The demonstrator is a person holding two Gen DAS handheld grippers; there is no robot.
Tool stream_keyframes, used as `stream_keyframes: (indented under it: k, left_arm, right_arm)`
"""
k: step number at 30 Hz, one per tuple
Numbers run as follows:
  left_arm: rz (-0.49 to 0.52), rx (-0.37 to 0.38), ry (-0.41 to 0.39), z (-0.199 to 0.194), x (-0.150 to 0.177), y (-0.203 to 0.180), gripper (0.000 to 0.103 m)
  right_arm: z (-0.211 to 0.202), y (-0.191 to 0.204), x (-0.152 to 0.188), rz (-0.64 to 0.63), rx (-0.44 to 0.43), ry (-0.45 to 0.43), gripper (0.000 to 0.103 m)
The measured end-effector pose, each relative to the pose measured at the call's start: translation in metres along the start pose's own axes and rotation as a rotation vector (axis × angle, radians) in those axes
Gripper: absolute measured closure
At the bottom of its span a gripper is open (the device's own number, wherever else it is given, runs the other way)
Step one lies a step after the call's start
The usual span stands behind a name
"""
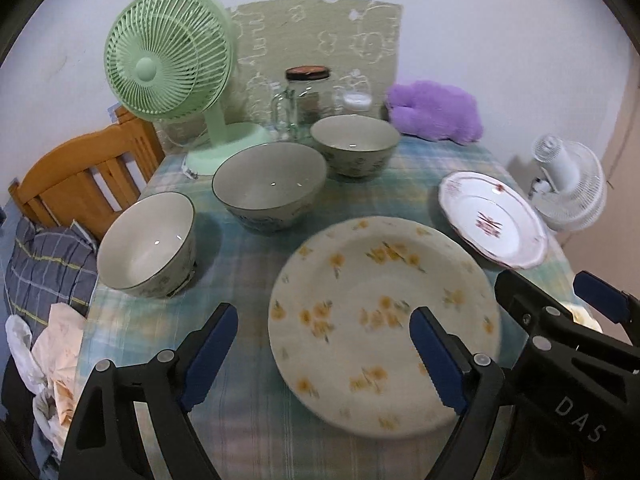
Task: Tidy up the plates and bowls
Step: 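Lower the large plate onto the table and open both tools, then close both tools on the rim of the medium beaded-rim flower plate, then lift the medium plate with both tools and carry it over the large plate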
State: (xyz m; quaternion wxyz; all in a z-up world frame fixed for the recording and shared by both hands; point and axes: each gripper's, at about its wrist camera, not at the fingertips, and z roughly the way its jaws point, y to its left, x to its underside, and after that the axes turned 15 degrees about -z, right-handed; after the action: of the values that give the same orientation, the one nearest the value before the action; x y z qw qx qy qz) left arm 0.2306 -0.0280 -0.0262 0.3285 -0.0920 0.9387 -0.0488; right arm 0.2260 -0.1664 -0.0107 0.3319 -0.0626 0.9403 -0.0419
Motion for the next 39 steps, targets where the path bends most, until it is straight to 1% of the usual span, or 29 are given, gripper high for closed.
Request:
stream_keyframes:
  k: [4,10,12,14,16,20,26,30,36,39]
  left_arm:
    - [-0.011,-0.027,0.029,0.032,-0.006,-0.001,0.015]
    - [-0.017,-0.066,0.075,0.069,-0.007,-0.004,0.016]
    - [-0.016,-0.069,0.087,0.078,-0.006,-0.005,0.017]
    - [-0.013,-0.083,0.095,0.085,-0.005,-0.006,0.017]
    - [-0.015,-0.089,0.11,0.092,-0.004,-0.005,0.017]
    - [-0.016,-0.097,0.122,0.099,-0.003,-0.004,0.02]
    - [-0.025,-0.085,0.138,0.096,-0.004,-0.002,0.021]
    - [-0.03,-0.083,0.161,0.092,-0.003,0.004,0.021]
    - [-0.033,-0.106,0.192,0.075,0.013,0.018,0.021]
    - [-0.046,-0.096,0.221,0.066,0.023,0.03,0.021]
  right_arm:
    - [0.031,0.0,-0.008,0.001,-0.018,0.023,0.021]
    - [0.075,0.0,-0.009,-0.006,-0.043,0.077,0.021]
    - [0.086,0.0,-0.009,-0.011,-0.044,0.1,0.022]
    - [0.096,0.0,-0.008,-0.023,-0.052,0.115,0.024]
    - [0.106,0.001,-0.008,-0.032,-0.071,0.132,0.025]
    - [0.117,0.002,-0.007,-0.038,-0.093,0.148,0.026]
    - [0.117,0.004,-0.008,-0.031,-0.087,0.146,0.026]
    - [0.114,0.006,-0.006,-0.018,-0.103,0.175,0.026]
    - [0.099,0.021,0.01,-0.023,-0.125,0.206,0.026]
    - [0.089,0.03,0.021,-0.041,-0.137,0.218,0.026]
